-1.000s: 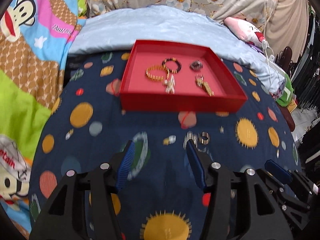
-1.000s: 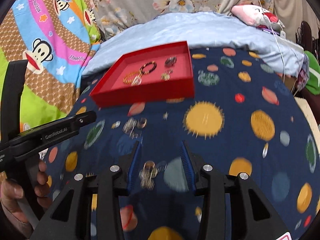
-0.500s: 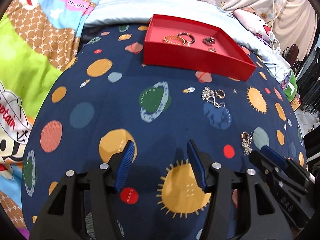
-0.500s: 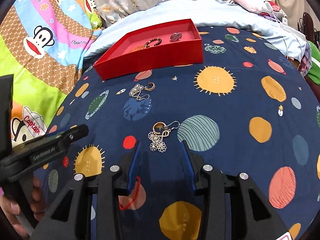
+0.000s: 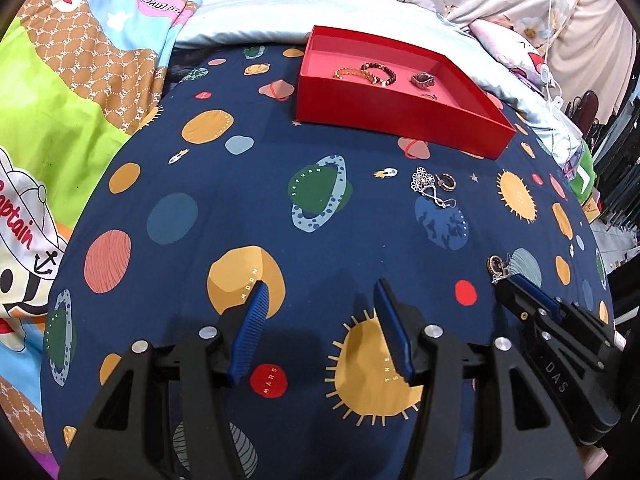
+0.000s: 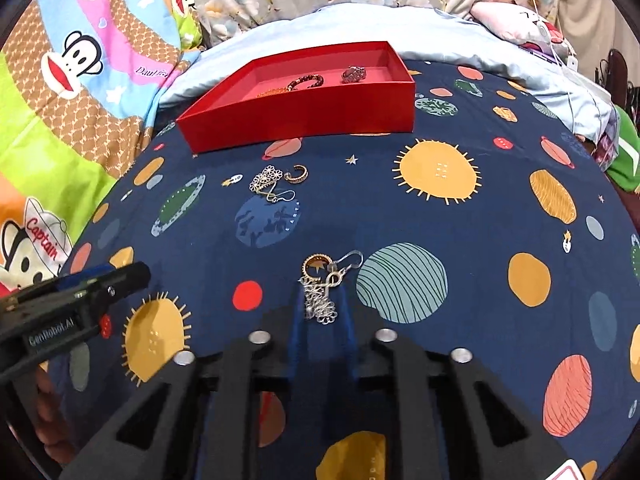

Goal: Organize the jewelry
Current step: 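Grasp the silver flower chain with the right tool while the left tool grasps the silver hook charm, then carry the silver chain and charm over the red tray with both tools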

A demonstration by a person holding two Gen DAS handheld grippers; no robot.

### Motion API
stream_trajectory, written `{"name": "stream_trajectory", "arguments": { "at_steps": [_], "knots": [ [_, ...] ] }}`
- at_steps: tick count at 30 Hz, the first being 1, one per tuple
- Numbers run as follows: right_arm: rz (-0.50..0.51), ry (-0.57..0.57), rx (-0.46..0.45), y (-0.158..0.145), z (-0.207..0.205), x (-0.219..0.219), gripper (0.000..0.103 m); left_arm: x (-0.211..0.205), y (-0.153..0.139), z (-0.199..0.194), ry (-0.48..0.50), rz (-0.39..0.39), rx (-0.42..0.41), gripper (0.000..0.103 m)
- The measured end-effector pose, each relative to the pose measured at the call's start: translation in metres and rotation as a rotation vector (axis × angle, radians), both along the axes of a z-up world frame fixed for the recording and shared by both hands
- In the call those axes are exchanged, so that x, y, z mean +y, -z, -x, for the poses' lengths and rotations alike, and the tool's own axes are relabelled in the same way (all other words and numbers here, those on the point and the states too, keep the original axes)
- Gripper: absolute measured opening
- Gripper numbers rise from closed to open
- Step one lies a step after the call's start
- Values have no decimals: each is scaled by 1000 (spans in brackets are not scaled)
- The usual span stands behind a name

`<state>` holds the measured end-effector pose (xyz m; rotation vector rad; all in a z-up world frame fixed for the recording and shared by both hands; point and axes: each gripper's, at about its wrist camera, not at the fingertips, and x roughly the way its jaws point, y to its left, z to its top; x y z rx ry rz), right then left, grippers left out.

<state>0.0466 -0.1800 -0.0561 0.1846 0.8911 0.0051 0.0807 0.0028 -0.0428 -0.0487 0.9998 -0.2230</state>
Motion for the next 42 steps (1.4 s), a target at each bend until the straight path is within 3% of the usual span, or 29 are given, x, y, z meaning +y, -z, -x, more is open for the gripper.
{"name": "stream_trajectory", "arguments": {
  "at_steps": [10, 22, 27, 32, 35, 36, 42],
  "knots": [
    [-32, 11, -7, -5, 22, -14, 8, -8, -6, -6, 30, 15, -14, 53],
    [-94, 37, -6, -8, 37, -34, 8, -68, -5, -51, 119, 66, -37, 53],
    [-107, 32, -14, -11, 36, -37, 8, -91, 3, -65, 146, 49, -35, 51],
    [-119, 32, -21, -13, 35, -40, 8, -103, 9, -72, 151, 25, -52, 35],
    [-126, 35, -24, -14, 35, -42, 8, -103, 10, -73, 158, 27, -56, 20],
    [-129, 36, -24, -14, 34, -42, 8, -102, 10, -73, 166, 39, -48, 7],
    [-137, 44, -34, -17, 33, -45, 8, -92, 10, -63, 193, 110, -23, 2]
  ]
}}
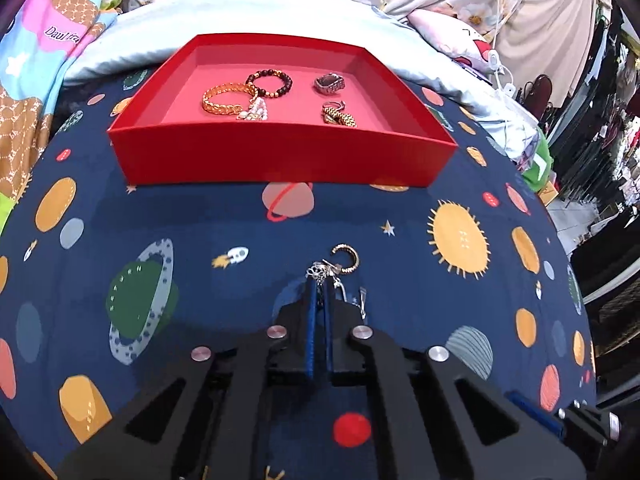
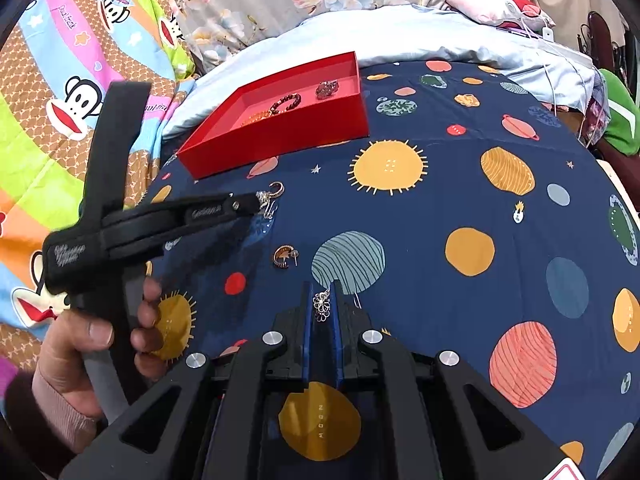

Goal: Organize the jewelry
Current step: 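Carry the silver chain and charm over the red tray with both tools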

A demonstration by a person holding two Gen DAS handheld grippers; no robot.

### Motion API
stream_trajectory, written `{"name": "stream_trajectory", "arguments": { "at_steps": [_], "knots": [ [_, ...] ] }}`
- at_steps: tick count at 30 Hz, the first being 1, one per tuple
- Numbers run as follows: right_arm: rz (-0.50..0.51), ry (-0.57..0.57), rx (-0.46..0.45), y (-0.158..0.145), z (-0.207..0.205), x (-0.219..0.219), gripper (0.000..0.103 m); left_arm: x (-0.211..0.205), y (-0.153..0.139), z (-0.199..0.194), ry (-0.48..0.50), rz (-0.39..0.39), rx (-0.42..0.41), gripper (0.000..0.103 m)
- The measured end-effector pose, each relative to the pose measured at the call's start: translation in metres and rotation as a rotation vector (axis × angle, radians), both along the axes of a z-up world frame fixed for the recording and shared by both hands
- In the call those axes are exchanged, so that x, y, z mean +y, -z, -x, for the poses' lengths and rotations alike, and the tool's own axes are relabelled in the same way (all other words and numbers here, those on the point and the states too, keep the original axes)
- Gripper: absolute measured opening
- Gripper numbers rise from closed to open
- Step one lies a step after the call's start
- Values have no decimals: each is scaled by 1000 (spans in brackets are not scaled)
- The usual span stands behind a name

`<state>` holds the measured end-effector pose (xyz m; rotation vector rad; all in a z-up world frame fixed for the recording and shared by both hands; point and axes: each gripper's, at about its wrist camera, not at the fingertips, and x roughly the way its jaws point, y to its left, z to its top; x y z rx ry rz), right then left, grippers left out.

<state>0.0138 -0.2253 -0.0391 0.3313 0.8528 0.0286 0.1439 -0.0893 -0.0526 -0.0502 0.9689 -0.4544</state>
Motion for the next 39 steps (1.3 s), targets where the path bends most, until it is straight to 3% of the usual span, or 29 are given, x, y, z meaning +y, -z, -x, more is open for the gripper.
{"name": "stream_trajectory", "arguments": {
  "at_steps": [11, 23, 32, 39],
  "knots": [
    [0, -3, -25, -11, 1, 1, 8, 28, -25, 37, 4, 68, -18, 2],
    [-9, -24, -105, -47, 6, 5, 8, 63, -56, 66, -10, 62, -49, 2],
    [27, -34, -162, -73, -16, 3, 8, 76, -82, 45, -44, 73, -105, 2],
    [52, -43, -232, -95, -60, -2, 8, 73, -103, 5, -76, 79, -166, 2]
  ]
}}
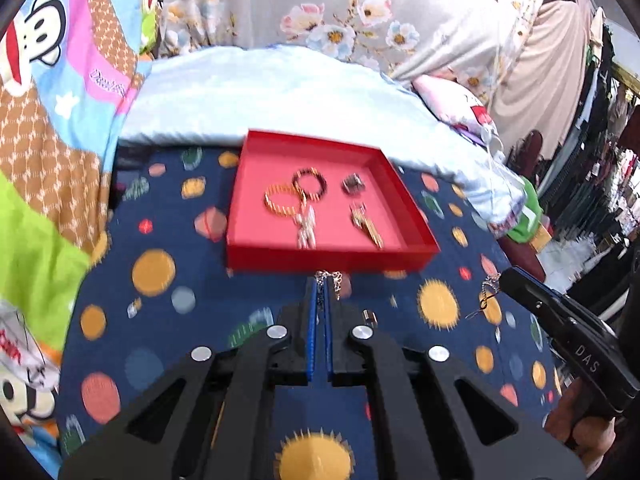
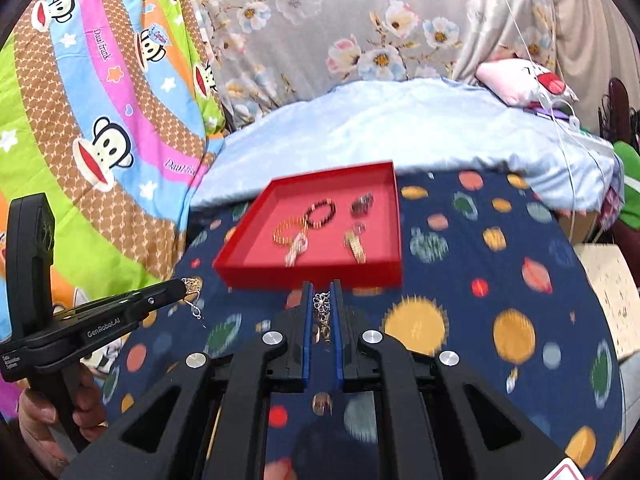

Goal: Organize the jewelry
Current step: 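Carry the silver chain and charm over the red tray with both tools, then open both tools to release the silver pieces into the tray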

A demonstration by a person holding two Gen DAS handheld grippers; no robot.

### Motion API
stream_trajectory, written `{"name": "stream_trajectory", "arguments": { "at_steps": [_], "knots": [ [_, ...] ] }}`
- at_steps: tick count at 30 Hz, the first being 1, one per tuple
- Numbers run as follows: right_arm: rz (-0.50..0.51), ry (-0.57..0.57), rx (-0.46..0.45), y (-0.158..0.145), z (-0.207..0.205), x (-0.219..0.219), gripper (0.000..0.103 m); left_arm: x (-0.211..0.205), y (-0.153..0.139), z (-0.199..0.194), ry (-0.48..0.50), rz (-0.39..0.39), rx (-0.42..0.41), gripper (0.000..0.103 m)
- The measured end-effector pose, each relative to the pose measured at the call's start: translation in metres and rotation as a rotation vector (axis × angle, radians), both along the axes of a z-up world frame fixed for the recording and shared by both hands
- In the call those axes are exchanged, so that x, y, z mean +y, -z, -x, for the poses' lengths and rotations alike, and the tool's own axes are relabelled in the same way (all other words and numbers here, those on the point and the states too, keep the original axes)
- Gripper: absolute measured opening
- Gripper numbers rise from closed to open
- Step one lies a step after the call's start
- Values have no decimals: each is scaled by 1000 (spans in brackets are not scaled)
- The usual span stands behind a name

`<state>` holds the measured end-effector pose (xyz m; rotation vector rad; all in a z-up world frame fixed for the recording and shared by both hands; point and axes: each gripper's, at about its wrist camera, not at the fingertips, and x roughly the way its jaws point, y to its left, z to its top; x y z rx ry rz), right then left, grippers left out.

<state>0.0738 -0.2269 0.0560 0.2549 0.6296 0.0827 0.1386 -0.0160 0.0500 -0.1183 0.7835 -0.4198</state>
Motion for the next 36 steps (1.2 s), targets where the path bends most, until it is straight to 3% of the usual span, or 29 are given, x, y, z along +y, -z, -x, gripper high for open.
{"name": "stream_trajectory", "arguments": {
  "at_steps": [8, 14, 20, 30, 32, 33, 34, 36],
  "knots": [
    [-17, -41, -20, -15, -73, -1, 8, -14, -16, -64, -25, -8, -60, 2],
    [-23, -81, -12, -16, -128, 9, 8, -24, -5, -111, -32, -8, -32, 2],
    [-32, -100, 44, 8, -172, 18, 8, -29, 20, -139, -45, -38, 8, 2],
    [-24, -113, 115, 43, -200, 24, 8, -33, 46, -158, -52, -40, 49, 3],
    [-15, -117, 126, 48, -203, 26, 9, -32, 48, -159, -57, -40, 50, 10],
    [-5, -110, 122, 49, -202, 26, 10, -32, 47, -158, -61, -42, 51, 23],
    [6, -100, 117, 48, -201, 26, 15, -30, 47, -156, -75, -48, 49, 43],
    [22, -76, 102, 44, -196, 25, 26, -26, 42, -151, -110, -57, 26, 58]
  ]
}}
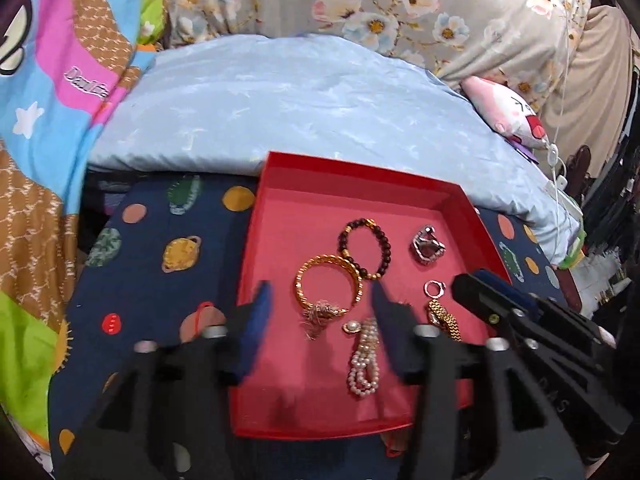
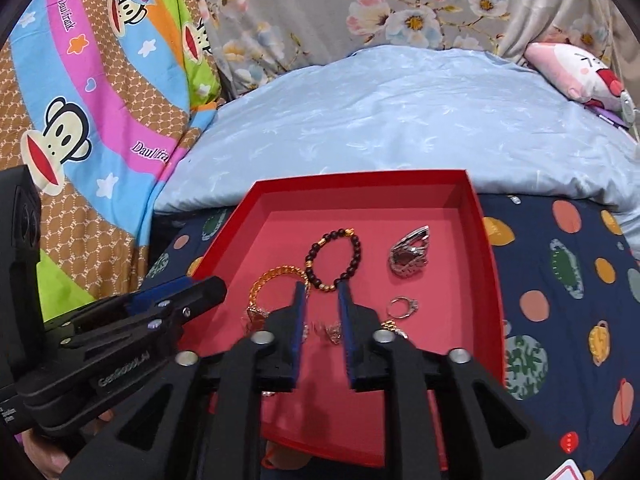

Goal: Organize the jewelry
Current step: 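Open both tools to release the silver pieces into the tray, then move both tools toward the two gold hoop earrings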

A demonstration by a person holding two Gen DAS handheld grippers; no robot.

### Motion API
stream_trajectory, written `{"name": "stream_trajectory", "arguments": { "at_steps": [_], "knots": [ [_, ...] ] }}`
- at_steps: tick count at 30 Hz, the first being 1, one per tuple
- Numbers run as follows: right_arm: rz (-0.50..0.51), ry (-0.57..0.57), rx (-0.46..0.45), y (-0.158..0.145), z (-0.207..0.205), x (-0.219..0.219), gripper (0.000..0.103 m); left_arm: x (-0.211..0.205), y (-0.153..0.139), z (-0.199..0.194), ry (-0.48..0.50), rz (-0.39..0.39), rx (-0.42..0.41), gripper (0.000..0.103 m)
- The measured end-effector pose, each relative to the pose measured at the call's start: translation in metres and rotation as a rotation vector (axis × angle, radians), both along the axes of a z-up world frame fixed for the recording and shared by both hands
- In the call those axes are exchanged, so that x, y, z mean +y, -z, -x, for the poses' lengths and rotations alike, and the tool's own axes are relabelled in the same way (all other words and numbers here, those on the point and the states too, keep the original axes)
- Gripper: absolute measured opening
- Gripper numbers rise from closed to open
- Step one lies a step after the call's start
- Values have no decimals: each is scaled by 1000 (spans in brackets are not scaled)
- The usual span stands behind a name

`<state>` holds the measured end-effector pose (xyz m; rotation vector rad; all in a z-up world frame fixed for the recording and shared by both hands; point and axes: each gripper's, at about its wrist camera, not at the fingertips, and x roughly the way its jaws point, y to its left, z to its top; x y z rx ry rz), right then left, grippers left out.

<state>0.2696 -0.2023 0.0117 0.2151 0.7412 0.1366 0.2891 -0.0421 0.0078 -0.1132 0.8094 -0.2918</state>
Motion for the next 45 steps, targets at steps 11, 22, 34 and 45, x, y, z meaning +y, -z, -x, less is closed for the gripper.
{"name": "stream_trajectory", "arguments": {
  "at_steps": [11, 22, 34, 45],
  "knots": [
    [53, 58, -97, -43, 90, -18, 36, 27, -36, 78, -24, -95, -108, 70],
    [33, 90, 54, 8, 193, -13, 39, 46, 10, 148, -42, -79, 44, 70],
    [59, 55, 167, 62, 210, 14, 39, 49, 45, 181, -29, -115, 126, 70],
    [143, 61, 152, 67, 197, 27, 28, 42, 48, 185, -6, -125, 128, 70]
  ]
}}
